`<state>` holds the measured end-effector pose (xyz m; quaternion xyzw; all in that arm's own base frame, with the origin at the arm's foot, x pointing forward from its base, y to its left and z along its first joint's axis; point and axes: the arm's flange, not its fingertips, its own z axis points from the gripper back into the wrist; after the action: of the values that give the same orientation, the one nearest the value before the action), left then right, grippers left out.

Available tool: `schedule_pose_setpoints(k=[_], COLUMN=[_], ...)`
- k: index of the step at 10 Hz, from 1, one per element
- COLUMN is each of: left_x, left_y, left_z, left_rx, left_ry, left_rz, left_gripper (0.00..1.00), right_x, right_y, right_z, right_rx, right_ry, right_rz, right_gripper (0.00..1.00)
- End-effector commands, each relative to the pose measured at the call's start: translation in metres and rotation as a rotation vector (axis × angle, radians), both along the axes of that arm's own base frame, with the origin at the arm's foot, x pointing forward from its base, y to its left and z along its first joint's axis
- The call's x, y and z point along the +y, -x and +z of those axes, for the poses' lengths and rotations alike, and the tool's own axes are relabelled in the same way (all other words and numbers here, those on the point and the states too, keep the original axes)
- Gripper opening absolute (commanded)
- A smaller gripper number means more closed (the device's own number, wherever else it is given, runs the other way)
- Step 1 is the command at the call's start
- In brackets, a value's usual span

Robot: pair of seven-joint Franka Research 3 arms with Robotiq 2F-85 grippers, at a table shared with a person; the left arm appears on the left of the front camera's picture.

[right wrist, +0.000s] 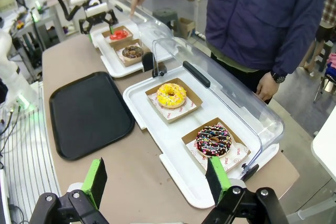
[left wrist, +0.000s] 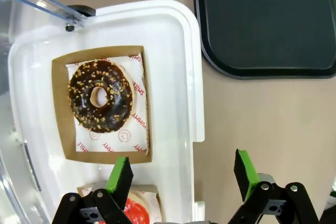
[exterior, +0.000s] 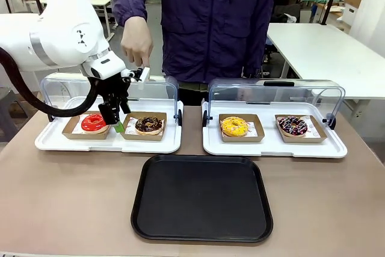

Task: Move the second donut from the left to the tray.
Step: Pick up the Paper togo box containing the Donut indicated by the person and place it on the Handle tray.

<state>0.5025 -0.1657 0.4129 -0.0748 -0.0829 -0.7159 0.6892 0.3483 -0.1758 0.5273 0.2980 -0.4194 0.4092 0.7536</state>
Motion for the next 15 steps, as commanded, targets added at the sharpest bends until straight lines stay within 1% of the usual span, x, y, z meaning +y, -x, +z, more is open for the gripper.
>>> schedule_pose_setpoints(k=[1,2,3,4,6,9,10,12,15], left_x=[0.0,0.0,0.001,0.001,0.0,-0.006,-0.008,-0.007,-0.003], left_y=[-0.001,0.0,0.008,0.012,0.01,-0.001,-0.005,-0.01,-0.013], left_z=[0.004,0.0,-0.011,-0.02,-0.034,-0.059,-0.066,-0.073,-0.078], left_rx=[-0.007,0.0,-0.058,-0.099,-0.148,-0.175,-0.168,-0.203,-0.225], left_ry=[0.002,0.0,-0.01,-0.001,-0.004,-0.057,-0.049,-0.069,-0.094], left_rz=[-0.012,0.0,0.013,0.007,0.017,0.029,0.02,0.025,0.041], left_gripper=[1.0,1.0,1.0,1.0,1.0,1.0,1.0,1.0,1.0], right_x=[0.0,0.0,0.0,0.0,0.0,0.0,0.0,0.0,0.0], right_y=[-0.002,-0.002,-0.002,-0.002,-0.002,-0.002,-0.002,-0.002,-0.002], right_z=[0.001,0.001,0.001,0.001,0.001,0.001,0.001,0.001,0.001], right_rx=[-0.034,-0.034,-0.034,-0.034,-0.034,-0.034,-0.034,-0.034,-0.034], right_ry=[-0.014,-0.014,-0.014,-0.014,-0.014,-0.014,-0.014,-0.014,-0.014], right_rz=[0.009,0.009,0.009,0.009,0.009,0.009,0.009,0.009,0.009], right_gripper=[1.0,1.0,1.0,1.0,1.0,1.0,1.0,1.0,1.0])
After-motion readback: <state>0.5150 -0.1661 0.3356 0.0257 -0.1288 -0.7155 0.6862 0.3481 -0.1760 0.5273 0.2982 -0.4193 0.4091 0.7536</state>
